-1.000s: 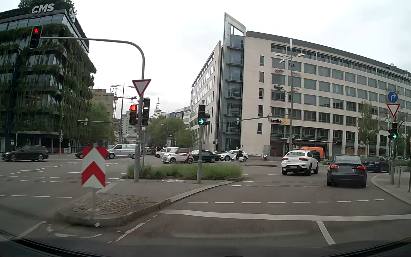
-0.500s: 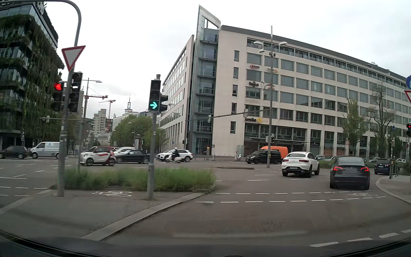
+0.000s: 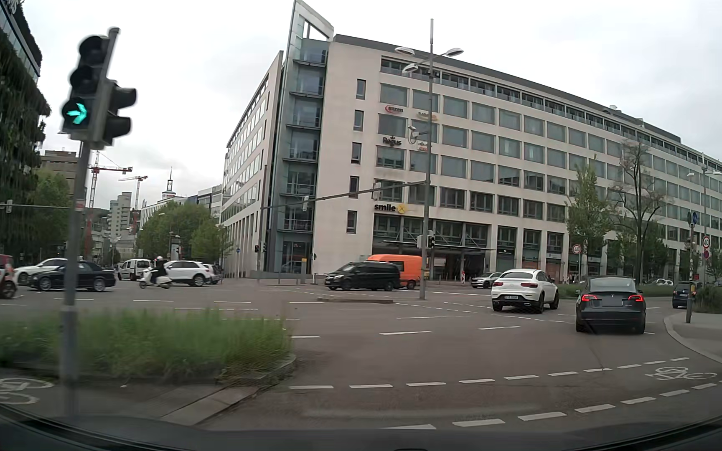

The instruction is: Follow the waypoints while adhering to traffic rules and regulations

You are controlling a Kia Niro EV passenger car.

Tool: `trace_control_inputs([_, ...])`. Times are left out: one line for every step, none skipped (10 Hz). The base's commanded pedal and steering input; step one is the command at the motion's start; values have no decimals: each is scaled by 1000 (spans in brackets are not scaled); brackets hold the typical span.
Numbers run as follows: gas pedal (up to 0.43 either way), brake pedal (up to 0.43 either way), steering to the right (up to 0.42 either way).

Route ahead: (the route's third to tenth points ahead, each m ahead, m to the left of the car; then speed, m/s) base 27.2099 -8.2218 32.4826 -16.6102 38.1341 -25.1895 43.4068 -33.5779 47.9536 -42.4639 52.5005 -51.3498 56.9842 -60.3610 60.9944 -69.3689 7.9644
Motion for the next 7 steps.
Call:
trace_control_inputs([118, 0, 131])
trace_control_inputs([138, 0, 131])
trace_control_inputs([138, 0, 131])
trace_control_inputs([150, 0, 132])
trace_control_inputs([157, 0, 132])
trace_control_inputs([157, 0, 133])
trace_control_inputs([157, 0, 137])
